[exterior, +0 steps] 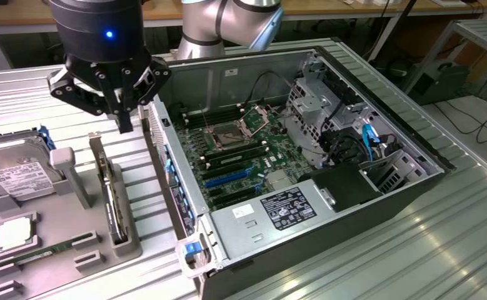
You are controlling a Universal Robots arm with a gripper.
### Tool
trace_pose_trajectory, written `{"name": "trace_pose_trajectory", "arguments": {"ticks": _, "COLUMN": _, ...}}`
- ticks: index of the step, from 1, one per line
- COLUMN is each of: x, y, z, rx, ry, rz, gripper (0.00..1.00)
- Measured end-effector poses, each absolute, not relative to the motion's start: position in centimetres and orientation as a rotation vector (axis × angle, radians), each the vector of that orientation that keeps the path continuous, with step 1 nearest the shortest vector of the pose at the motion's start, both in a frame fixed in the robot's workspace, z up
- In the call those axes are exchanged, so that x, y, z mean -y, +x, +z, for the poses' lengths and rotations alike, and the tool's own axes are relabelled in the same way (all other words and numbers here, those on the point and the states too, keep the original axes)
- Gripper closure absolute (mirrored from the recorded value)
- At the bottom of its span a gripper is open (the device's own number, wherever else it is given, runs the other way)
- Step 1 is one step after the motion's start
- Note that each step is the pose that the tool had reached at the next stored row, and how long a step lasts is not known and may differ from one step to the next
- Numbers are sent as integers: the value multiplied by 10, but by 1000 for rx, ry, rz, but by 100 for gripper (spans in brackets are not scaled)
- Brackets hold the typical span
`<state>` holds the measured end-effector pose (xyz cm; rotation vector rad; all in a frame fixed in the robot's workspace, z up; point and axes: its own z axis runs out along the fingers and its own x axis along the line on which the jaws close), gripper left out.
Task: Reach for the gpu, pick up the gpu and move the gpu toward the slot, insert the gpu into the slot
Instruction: 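Reach for the gpu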
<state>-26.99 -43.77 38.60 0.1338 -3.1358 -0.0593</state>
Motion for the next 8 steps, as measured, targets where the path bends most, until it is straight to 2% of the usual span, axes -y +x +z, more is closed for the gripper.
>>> {"name": "trace_pose_trajectory", "arguments": {"ticks": 8, "x": 447, "y": -301, "z": 386, "rx": 3136, "ry": 134, "rz": -60, "gripper": 89}}
